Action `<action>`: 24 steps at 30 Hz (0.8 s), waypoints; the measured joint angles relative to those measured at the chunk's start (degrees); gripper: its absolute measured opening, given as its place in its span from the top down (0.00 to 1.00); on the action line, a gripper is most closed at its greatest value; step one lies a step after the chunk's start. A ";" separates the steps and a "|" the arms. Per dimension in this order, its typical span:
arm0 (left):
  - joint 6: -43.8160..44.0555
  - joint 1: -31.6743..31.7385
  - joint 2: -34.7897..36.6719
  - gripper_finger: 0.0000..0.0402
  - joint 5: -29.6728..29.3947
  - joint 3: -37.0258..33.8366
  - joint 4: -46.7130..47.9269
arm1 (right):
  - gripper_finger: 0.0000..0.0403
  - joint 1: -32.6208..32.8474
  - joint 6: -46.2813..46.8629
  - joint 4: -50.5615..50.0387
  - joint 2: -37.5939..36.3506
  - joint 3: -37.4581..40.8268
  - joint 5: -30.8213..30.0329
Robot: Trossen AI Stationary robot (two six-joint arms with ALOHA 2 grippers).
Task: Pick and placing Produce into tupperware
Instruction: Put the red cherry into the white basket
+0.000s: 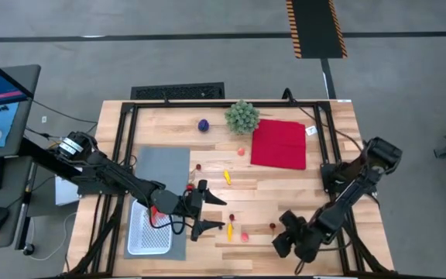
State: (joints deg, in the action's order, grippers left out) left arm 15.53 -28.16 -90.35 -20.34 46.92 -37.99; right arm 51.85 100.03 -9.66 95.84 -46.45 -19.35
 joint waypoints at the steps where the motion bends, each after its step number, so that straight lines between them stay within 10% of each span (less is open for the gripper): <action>1: 0.00 0.00 0.00 0.24 0.00 0.00 -0.01 | 0.37 -0.40 -1.04 2.36 0.86 -0.05 0.71; 24: 0.34 0.00 0.00 0.24 0.03 0.00 0.03 | 0.37 -6.18 -2.61 -10.33 3.69 -4.17 4.36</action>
State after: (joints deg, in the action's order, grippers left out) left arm 15.87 -28.16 -90.35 -20.30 46.92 -37.96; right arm 45.68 97.42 -19.99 99.53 -50.61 -14.99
